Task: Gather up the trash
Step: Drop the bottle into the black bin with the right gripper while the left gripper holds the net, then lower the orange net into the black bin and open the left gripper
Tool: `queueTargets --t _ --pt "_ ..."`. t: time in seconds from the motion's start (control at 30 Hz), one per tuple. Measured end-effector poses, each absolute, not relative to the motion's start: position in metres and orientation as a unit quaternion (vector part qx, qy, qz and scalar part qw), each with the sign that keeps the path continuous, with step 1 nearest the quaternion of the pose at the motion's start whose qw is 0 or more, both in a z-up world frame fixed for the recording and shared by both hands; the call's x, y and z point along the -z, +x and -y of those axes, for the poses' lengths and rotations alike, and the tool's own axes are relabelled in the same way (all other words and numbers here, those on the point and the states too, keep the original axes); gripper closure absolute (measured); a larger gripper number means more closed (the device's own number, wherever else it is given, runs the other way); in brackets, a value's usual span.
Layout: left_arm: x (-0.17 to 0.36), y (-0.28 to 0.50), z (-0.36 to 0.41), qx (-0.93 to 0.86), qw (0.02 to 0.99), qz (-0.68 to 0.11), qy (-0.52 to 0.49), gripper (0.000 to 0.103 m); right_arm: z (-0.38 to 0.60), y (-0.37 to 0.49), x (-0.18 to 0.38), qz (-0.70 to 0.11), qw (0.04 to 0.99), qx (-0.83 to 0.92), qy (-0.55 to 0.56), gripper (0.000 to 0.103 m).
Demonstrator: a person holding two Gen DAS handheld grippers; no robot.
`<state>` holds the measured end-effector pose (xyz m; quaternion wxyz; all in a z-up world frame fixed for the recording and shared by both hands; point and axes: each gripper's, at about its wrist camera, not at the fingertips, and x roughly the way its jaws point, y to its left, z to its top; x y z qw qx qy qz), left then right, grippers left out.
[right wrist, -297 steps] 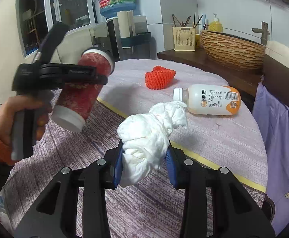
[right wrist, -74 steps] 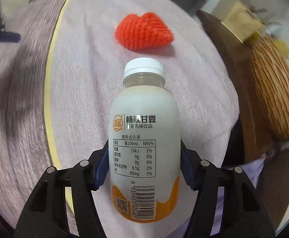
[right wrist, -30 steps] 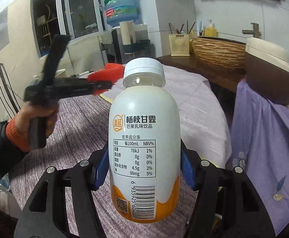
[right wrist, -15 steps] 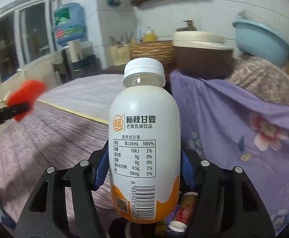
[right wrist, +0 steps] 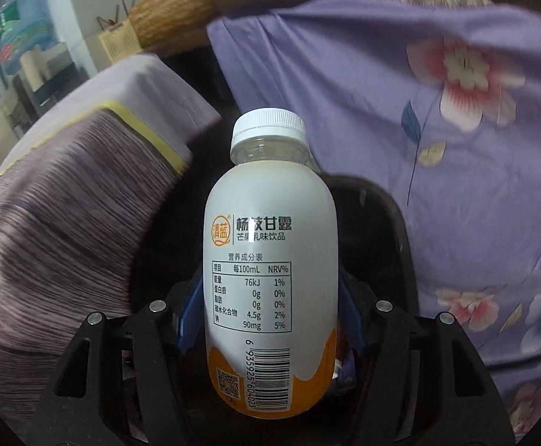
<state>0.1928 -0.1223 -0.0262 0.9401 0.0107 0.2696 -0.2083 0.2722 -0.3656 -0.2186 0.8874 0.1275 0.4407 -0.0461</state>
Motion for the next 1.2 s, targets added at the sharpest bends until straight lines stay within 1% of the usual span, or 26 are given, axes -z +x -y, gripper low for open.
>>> queueTargets --t 0.1,0.2,0.27,0.3,0.33,0.47,0.67,0.93,0.97,1.03,1.2 --pt "0.032 0.190 0.133 0.217 0.937 -0.275 0.014 0.077 0.369 0.282 0.238 -0.457 0.877 0.056 0.135 0.041" --pt "0.037 0.188 0.143 0.222 0.934 -0.280 0.018 0.077 0.371 0.287 0.247 -0.460 0.874 0.064 0.141 0.040" --pt "0.040 0.189 0.148 0.225 0.932 -0.284 0.019 0.077 0.370 0.290 0.247 -0.458 0.875 0.066 0.140 0.037" --pt "0.042 0.189 0.151 0.226 0.931 -0.285 0.019 0.077 0.369 0.291 0.246 -0.457 0.877 0.066 0.137 0.033" --pt "0.043 0.189 0.153 0.227 0.930 -0.287 0.019 0.077 0.369 0.292 0.244 -0.454 0.878 0.065 0.134 0.032" --pt "0.048 0.189 0.161 0.233 0.927 -0.292 0.021 0.077 0.362 0.288 0.234 -0.445 0.885 0.064 0.117 0.032" --pt "0.061 0.188 0.182 0.251 0.919 -0.304 0.026 0.077 0.369 0.268 0.205 -0.412 0.903 0.072 0.096 0.032" --pt "0.086 0.190 0.220 0.274 0.904 -0.325 0.038 0.077 0.389 0.237 0.144 -0.355 0.926 0.116 0.054 0.031" --pt "0.089 0.190 0.224 0.277 0.903 -0.327 0.040 0.077 0.392 0.233 0.140 -0.350 0.927 0.121 0.051 0.031" --pt "0.093 0.190 0.229 0.280 0.900 -0.330 0.044 0.077 0.400 0.227 0.131 -0.339 0.930 0.131 0.049 0.024" --pt "0.107 0.192 0.243 0.283 0.895 -0.341 0.058 0.077 0.417 0.213 0.115 -0.324 0.933 0.148 0.054 0.024"
